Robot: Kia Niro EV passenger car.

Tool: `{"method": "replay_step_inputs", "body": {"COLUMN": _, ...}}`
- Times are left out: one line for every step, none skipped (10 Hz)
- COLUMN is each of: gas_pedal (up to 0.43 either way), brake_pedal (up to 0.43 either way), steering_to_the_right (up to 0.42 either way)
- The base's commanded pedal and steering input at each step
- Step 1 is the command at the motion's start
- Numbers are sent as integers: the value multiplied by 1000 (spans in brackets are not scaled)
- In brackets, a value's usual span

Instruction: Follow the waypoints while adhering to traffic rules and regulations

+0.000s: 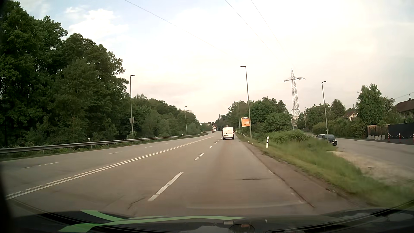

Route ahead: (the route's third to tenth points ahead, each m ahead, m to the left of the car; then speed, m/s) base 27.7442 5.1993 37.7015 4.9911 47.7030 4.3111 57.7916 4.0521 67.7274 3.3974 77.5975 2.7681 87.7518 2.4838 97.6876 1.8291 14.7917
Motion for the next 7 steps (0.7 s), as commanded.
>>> {"method": "replay_step_inputs", "body": {"gas_pedal": 240, "brake_pedal": 0, "steering_to_the_right": 6}}
{"method": "replay_step_inputs", "body": {"gas_pedal": 240, "brake_pedal": 0, "steering_to_the_right": 6}}
{"method": "replay_step_inputs", "body": {"gas_pedal": 228, "brake_pedal": 0, "steering_to_the_right": 5}}
{"method": "replay_step_inputs", "body": {"gas_pedal": 228, "brake_pedal": 0, "steering_to_the_right": 5}}
{"method": "replay_step_inputs", "body": {"gas_pedal": 228, "brake_pedal": 0, "steering_to_the_right": 5}}
{"method": "replay_step_inputs", "body": {"gas_pedal": 228, "brake_pedal": 0, "steering_to_the_right": 4}}
{"method": "replay_step_inputs", "body": {"gas_pedal": 228, "brake_pedal": 0, "steering_to_the_right": 5}}
